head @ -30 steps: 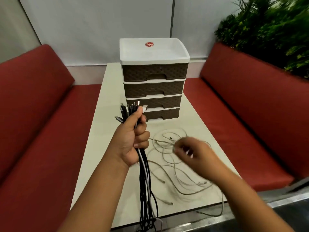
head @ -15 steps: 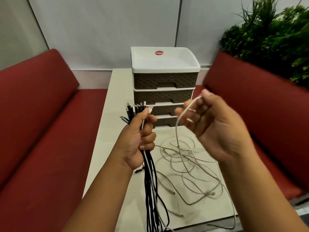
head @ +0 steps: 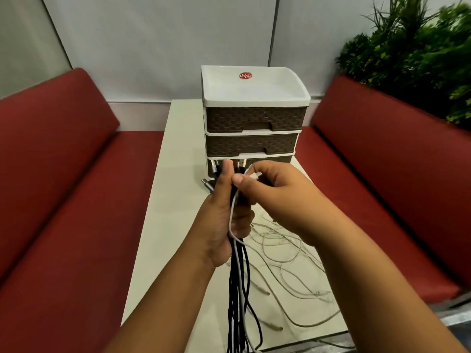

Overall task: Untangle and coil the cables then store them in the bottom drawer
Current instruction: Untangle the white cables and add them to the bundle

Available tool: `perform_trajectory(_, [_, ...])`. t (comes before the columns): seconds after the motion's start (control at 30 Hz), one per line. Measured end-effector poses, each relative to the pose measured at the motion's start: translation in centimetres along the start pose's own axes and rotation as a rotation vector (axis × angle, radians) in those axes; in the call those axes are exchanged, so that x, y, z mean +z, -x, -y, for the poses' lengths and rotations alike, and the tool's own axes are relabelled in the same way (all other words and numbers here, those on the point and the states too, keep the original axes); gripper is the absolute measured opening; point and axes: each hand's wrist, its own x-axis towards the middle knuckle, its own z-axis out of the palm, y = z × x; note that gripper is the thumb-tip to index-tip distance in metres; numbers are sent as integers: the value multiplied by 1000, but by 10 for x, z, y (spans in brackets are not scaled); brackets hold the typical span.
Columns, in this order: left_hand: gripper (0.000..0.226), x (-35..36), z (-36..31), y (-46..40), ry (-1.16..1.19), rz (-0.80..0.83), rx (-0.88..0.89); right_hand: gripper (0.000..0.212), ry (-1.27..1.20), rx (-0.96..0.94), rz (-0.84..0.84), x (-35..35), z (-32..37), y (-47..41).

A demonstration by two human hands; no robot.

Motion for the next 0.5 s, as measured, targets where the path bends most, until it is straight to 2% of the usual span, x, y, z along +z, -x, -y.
perform_trajectory(0.1, [66,-2,3,0,52,54,13,32,3,-59,-84,3,-5,-6])
perform_trajectory(0.23, [67,-6,8,-1,104,168,14,28,-95,-80,-108,7,-17,-12])
perform_trajectory(0.37, [39,-5,6,1,98,229,-3,32,-185,-144,-192,12,-31,-17])
perform_trajectory(0.5, [38,-1,2,0,93,230,-22,35,-358,-116,-231,13,-49,-16])
